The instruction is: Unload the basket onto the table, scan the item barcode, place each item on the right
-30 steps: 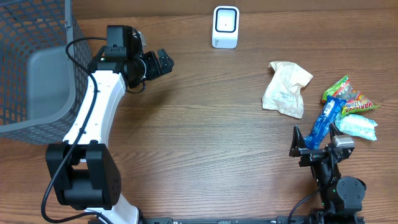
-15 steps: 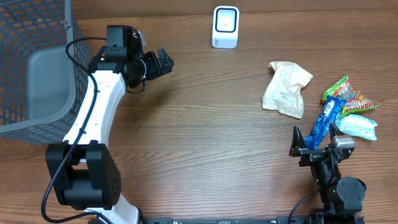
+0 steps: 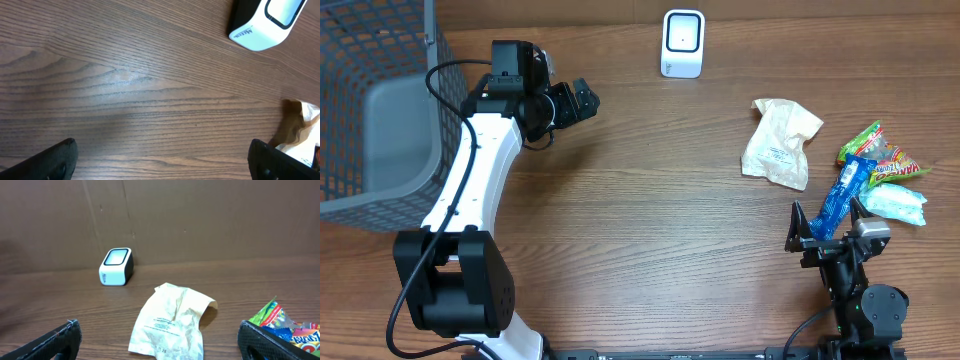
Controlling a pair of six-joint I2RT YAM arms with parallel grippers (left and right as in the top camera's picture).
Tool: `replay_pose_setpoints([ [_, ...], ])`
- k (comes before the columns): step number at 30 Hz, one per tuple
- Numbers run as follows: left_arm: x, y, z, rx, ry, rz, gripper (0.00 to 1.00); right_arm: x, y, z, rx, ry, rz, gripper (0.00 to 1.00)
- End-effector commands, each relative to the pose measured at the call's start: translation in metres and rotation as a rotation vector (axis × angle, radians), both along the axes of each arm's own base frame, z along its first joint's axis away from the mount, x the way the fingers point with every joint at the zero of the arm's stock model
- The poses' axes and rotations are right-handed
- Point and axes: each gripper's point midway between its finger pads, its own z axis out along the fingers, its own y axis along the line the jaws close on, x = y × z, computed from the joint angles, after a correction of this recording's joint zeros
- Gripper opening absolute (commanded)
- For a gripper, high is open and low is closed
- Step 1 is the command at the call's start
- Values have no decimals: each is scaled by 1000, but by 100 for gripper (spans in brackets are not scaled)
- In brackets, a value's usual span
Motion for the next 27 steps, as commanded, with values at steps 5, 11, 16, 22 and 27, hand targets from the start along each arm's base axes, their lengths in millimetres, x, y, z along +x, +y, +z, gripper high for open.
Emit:
replay_pose_setpoints([
  [5, 0, 11, 0, 83, -16, 9, 100, 0, 0, -1, 4, -8, -4, 100],
  [11, -10, 31, 49, 212, -120, 88, 100, 0, 0, -1, 4, -8, -4, 100],
  [16, -46, 53, 115, 385, -252, 115, 100, 0, 0, -1, 4, -8, -4, 100],
  [22, -82, 49, 168, 458, -541, 9, 100, 0, 0, -1, 4, -8, -4, 100],
  [27, -110, 32, 167, 505, -822, -136, 100, 0, 0, -1, 4, -8, -4, 100],
])
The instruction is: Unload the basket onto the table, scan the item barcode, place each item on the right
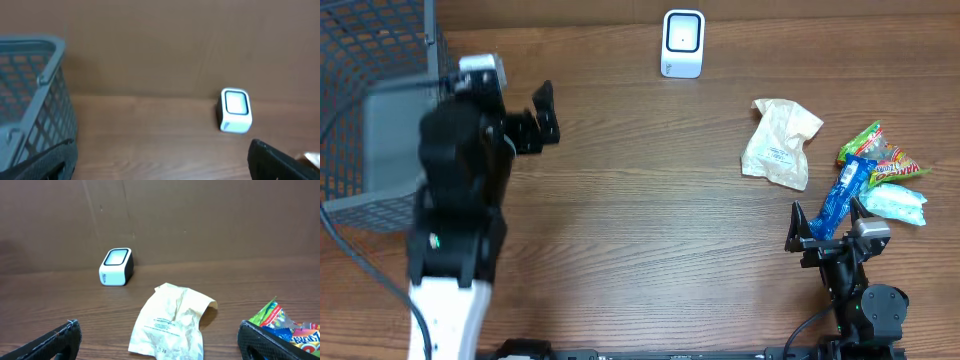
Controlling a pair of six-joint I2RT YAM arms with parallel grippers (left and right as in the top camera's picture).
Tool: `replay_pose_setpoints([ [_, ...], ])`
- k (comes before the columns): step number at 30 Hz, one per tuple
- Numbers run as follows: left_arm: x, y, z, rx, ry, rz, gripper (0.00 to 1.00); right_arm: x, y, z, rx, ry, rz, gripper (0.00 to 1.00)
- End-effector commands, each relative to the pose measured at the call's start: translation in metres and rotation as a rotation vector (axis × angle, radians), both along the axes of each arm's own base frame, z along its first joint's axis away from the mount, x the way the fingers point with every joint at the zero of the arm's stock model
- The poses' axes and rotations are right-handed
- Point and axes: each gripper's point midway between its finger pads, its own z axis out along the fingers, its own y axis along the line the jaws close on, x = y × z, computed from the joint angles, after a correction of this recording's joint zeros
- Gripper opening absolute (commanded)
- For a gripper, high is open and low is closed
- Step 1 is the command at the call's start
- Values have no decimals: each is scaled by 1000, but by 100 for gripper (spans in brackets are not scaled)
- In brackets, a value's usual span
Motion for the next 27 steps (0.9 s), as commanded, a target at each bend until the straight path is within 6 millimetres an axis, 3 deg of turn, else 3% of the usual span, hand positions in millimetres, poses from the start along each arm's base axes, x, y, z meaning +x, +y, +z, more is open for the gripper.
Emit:
replay_pose_setpoints([
  [1, -19, -11, -39, 142, -42, -127, 100, 0, 0, -1, 4, -7, -4, 100],
  [7, -58, -9, -76, 185, -236, -131, 100, 0, 0, -1, 4, -7, -4, 100],
  [14, -86, -5, -111, 226, -323, -110, 100, 0, 0, -1, 4, -7, -4, 100],
  [23, -104, 7, -144, 271, -366, -61, 100, 0, 0, -1, 4, -7, -4, 100],
  [27, -108, 12, -164, 272, -305, -51, 100, 0, 0, -1, 4, -7, -4, 100],
])
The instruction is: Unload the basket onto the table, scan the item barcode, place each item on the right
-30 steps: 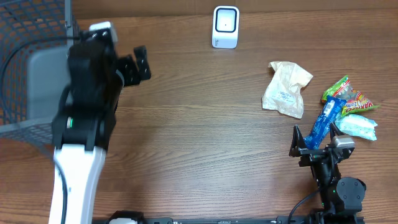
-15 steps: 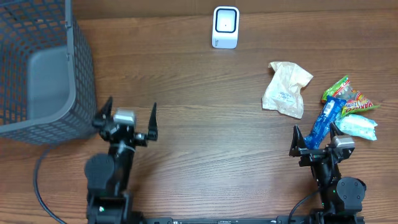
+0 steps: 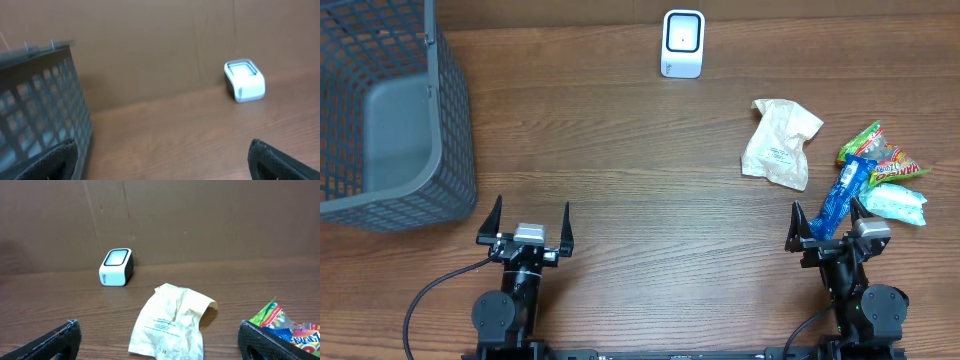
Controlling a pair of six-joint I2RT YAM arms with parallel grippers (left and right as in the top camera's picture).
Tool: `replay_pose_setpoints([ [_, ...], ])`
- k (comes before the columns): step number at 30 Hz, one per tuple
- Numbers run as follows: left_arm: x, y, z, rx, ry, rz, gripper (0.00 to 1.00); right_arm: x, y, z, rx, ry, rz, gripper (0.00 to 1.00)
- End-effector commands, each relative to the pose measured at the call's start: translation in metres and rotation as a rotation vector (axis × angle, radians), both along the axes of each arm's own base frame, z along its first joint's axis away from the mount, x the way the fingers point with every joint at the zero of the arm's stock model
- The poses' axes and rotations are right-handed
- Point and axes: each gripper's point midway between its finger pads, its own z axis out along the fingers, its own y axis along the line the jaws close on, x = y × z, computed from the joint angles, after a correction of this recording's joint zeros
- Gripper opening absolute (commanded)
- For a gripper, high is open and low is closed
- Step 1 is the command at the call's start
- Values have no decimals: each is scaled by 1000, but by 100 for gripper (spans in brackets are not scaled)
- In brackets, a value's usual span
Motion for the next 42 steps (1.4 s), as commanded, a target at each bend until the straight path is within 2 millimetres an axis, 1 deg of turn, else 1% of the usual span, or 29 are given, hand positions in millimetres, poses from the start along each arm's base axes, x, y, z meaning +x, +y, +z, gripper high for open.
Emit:
replay_pose_setpoints([
  [1, -4, 4, -7, 26, 11, 15, 100, 0, 0, -2, 4, -5, -4, 100],
  [8, -6, 8, -30, 20, 101, 34, 100, 0, 0, -2, 4, -5, -4, 100],
  [42, -6, 7, -29, 20, 99, 32, 100, 0, 0, -2, 4, -5, -4, 100],
])
